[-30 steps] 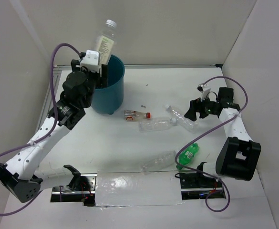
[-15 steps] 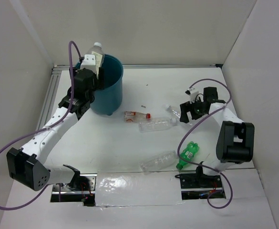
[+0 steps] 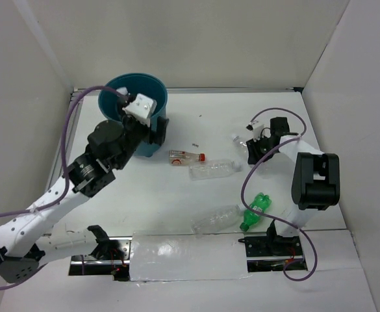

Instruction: Put the plastic bottles in the bin

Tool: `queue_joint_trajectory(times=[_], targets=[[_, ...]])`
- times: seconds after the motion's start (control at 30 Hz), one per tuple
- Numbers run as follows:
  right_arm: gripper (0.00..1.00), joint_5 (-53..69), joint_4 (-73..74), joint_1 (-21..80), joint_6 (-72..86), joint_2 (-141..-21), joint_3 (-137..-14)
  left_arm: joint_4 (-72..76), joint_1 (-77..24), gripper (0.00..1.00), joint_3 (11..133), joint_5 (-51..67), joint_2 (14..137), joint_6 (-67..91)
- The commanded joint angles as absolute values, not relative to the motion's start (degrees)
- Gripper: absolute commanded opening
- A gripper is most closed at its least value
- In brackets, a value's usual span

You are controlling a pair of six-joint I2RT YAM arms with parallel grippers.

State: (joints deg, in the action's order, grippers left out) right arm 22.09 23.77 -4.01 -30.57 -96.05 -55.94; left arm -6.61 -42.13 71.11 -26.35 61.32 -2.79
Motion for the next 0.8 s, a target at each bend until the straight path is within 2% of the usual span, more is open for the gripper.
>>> queue_joint_trajectory(times=[0.0, 0.07, 0.1, 0.2, 0.3, 0.37, 0.5, 0.67, 0.77], targets=[[0.19, 27.9, 28.1, -4.7, -33.8, -91.1, -65.4, -10.0, -48.5, 0.88, 65.0, -9.8, 58.6, -1.6], [0.19, 32.7, 31.8, -4.7, -34.7, -90.4, -71.9, -10.0, -54.8, 0.88, 61.0, -9.3, 58.6, 0.7], [0.19, 34.5, 32.9, -4.1, -34.7, -90.4, -79.1, -9.0, -57.3, 0.88, 58.6, -10.4, 58.6, 1.2], [0.17, 41.1, 34.2, -1.7, -32.7, -94.2, -89.8, -4.6, -65.9, 0.93, 49.9, -13.9, 58.6, 3.2], [0.17, 46.4, 29.0, 3.0, -27.5, -98.5, -104.2, 2.4, -70.5, 0.94, 43.4, -13.9, 60.6, 7.8], [0.16, 47.5, 24.2, 7.9, -23.7, -100.8, -109.1, 7.4, -73.7, 0.99, 39.5, -13.7, 62.4, 8.3], [0.16, 51.6, 11.4, 16.2, -12.9, -112.4, -122.4, 11.4, -75.8, 0.99, 37.3, -15.0, 69.1, 8.3], [0.21, 55.7, 6.7, 24.7, 2.9, -129.4, -147.7, 15.5, -75.8, 0.99, 36.7, -15.6, 72.3, 7.7], [0.25, 55.1, -0.2, 29.2, 7.8, -134.6, -148.8, 16.0, -76.3, 0.99, 36.7, -16.1, 73.5, 7.7]])
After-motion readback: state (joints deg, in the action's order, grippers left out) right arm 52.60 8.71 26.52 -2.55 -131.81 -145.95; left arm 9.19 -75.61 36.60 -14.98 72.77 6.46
